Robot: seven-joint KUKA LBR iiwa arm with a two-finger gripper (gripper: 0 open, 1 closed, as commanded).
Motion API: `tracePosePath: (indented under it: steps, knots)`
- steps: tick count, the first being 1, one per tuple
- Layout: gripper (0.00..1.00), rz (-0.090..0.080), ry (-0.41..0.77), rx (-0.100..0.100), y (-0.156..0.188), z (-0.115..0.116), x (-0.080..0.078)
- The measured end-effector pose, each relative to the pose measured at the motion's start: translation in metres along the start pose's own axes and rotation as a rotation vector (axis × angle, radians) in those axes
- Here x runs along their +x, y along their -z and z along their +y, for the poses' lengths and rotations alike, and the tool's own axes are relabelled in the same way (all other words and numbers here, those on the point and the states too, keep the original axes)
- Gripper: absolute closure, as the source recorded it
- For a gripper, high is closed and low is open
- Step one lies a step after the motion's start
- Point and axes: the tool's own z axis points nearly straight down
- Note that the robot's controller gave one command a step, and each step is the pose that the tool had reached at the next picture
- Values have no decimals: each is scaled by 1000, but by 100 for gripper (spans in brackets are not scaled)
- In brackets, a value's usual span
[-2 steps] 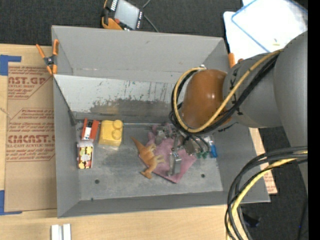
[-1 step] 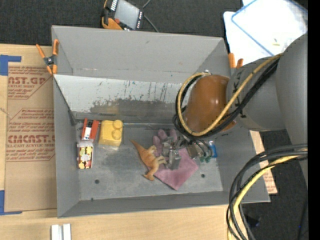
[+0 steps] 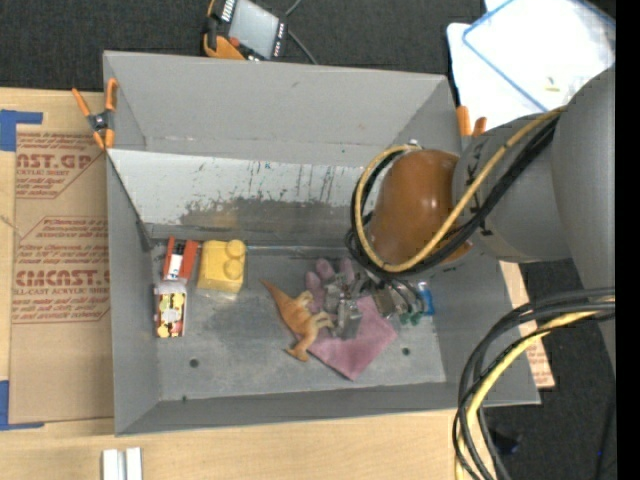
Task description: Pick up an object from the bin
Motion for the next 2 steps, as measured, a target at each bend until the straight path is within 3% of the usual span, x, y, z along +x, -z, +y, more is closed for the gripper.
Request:
tracePosePath:
  steps: [1, 2]
  knots:
    - [100, 0, 5, 1, -2, 7, -5]
    - [100, -6, 12, 1, -1, 17, 8]
